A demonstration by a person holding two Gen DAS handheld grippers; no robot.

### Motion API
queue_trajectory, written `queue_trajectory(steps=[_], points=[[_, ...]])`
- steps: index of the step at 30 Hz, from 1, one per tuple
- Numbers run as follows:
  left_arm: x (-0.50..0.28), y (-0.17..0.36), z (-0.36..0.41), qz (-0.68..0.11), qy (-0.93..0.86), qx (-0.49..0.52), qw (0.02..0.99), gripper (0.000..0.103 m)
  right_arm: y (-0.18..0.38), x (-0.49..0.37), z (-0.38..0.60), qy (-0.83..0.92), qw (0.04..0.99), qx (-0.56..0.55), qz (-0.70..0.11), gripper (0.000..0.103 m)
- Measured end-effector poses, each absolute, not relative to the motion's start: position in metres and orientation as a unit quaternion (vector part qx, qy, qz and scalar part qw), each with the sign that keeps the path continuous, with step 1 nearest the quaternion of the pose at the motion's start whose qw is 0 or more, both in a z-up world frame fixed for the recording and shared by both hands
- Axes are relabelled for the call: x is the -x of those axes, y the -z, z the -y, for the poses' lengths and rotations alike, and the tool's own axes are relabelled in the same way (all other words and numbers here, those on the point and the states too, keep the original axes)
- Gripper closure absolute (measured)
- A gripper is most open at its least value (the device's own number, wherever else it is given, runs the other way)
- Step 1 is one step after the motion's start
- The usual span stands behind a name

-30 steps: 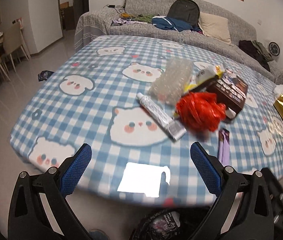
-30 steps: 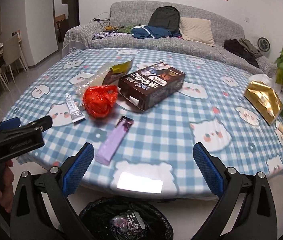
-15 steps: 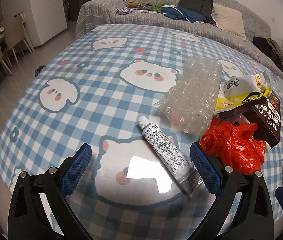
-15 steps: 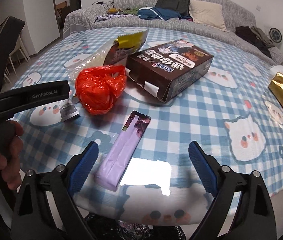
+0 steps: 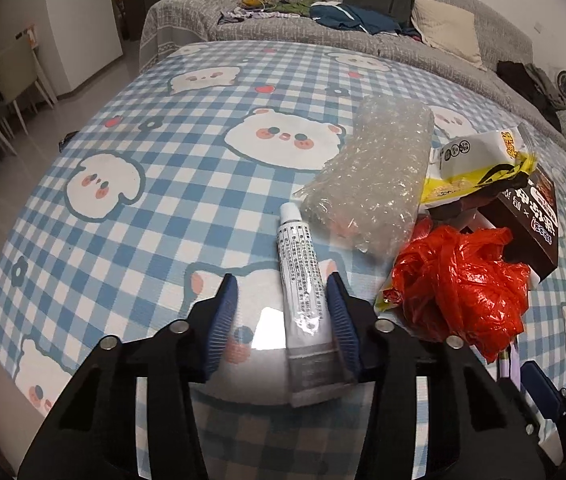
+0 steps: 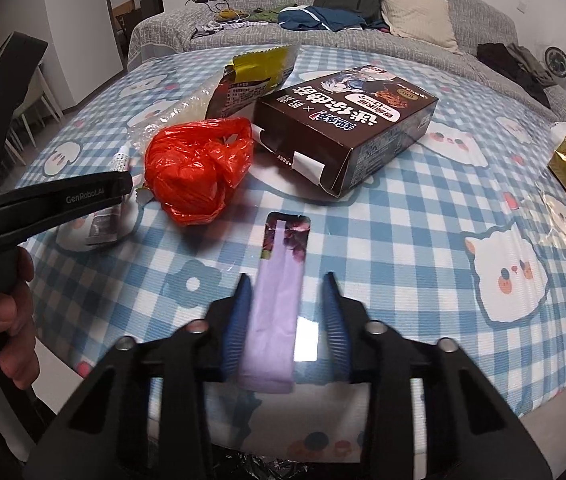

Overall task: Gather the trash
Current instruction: 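Grasp the white tube with the left tool while the right grasps the purple packet, then lift and carry the white tube and purple packet with both tools over the bin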

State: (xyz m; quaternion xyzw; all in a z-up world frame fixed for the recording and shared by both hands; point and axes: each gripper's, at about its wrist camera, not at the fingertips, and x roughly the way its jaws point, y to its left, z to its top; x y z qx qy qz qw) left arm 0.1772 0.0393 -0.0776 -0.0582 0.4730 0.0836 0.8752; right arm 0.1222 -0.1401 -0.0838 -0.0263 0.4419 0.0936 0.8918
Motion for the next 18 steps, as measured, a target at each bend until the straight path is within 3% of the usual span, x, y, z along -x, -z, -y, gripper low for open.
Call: queue_trajectory(steps=[1,18], points=[[-0.176,0.077,-0.039,-0.473,-0.082,0.058,0.875,0.081,0.083,-0.122,0.140,-0.094,0.891,0.025,-0.443,0.081],[-0.166,0.070,-0.040,-0.471,-0.066,0.056,0.878,0.082,0.079,-0.121,0.148,-0.087,0.894,0.019,-0.440,0.086]])
